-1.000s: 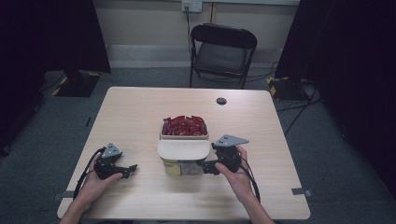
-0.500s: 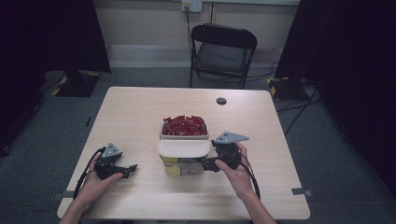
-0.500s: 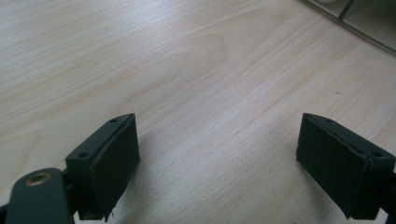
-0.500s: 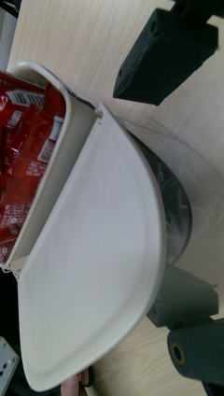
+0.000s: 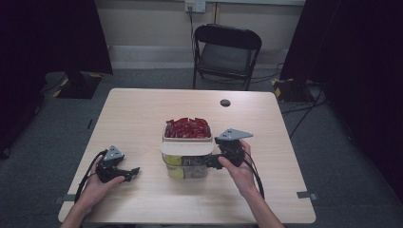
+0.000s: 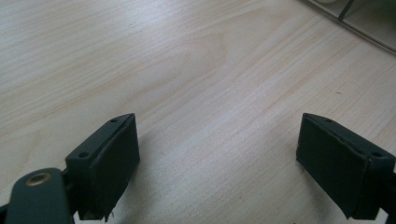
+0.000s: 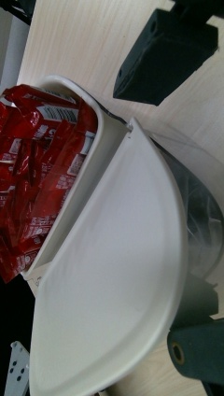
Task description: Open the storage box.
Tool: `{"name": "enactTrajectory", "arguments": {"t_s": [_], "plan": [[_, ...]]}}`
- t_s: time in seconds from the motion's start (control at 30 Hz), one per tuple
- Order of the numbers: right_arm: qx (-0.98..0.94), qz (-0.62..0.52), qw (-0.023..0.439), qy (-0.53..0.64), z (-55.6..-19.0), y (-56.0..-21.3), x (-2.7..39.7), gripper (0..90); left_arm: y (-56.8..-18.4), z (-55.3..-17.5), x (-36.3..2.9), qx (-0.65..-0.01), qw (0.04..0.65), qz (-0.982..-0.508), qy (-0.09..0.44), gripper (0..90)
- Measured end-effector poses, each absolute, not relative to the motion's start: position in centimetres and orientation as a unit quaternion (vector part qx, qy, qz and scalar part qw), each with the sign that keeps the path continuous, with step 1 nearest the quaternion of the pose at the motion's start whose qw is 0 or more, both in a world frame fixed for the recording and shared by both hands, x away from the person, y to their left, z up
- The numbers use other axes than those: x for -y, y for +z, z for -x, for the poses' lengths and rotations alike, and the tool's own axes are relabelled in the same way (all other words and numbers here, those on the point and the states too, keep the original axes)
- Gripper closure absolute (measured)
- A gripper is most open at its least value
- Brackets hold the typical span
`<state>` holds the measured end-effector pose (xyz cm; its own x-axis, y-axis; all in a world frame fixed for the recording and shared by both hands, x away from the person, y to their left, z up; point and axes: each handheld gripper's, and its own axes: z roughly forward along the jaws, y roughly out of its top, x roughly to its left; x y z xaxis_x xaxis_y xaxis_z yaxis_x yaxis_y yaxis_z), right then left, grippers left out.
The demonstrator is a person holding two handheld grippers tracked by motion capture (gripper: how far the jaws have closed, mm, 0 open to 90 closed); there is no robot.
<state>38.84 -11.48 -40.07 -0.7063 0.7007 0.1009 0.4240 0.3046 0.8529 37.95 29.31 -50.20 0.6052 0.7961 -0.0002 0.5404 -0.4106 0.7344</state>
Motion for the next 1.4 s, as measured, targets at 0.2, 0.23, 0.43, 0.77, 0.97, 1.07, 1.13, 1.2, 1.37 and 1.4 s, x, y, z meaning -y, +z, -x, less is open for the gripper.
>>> {"name": "enactTrajectory", "arguments": {"t_s": [0.2, 0.23, 0.43, 0.77, 0.97, 1.07, 1.13, 1.2, 1.37, 1.4], "plan": [[-0.790, -0.357, 0.149, 0.476, -39.2, -40.1, 11.5, 14.4, -50.2, -37.9, -29.3, -0.407, 0.359, -0.821, 0.178, 12.7], [-0.789, -0.358, 0.149, 0.477, -39.2, -40.0, 11.5, 14.4, -50.2, -37.9, -29.3, -0.407, 0.359, -0.821, 0.178, 12.7], [-0.788, -0.358, 0.150, 0.477, -39.4, -39.8, 11.5, 14.4, -50.2, -37.9, -29.3, -0.407, 0.359, -0.821, 0.178, 12.7], [-0.790, -0.358, 0.147, 0.476, -39.9, -39.8, 11.3, 14.3, -50.2, -37.9, -29.3, -0.407, 0.359, -0.821, 0.178, 12.7], [-0.787, -0.360, 0.149, 0.479, -40.1, -39.9, 11.2, 14.3, -50.2, -37.9, -29.3, -0.407, 0.359, -0.821, 0.178, 12.7], [-0.787, -0.360, 0.147, 0.479, -40.2, -39.9, 11.1, 14.3, -50.2, -37.9, -29.3, -0.407, 0.359, -0.821, 0.178, 12.7], [-0.786, -0.361, 0.147, 0.480, -40.3, -39.9, 11.1, 14.3, -50.2, -37.9, -29.3, -0.408, 0.360, -0.820, 0.178, 12.6], [-0.785, -0.361, 0.147, 0.481, -40.4, -39.9, 11.1, 14.3, -50.2, -37.9, -29.3, -0.407, 0.359, -0.821, 0.178, 12.7], [-0.786, -0.363, 0.142, 0.481, -40.8, -40.1, 10.9, 14.1, -50.2, -37.9, -29.3, -0.407, 0.359, -0.821, 0.178, 12.7], [-0.786, -0.362, 0.143, 0.480, -40.9, -40.2, 10.8, 14.0, -50.2, -37.9, -29.3, -0.407, 0.359, -0.821, 0.178, 12.7]]}}
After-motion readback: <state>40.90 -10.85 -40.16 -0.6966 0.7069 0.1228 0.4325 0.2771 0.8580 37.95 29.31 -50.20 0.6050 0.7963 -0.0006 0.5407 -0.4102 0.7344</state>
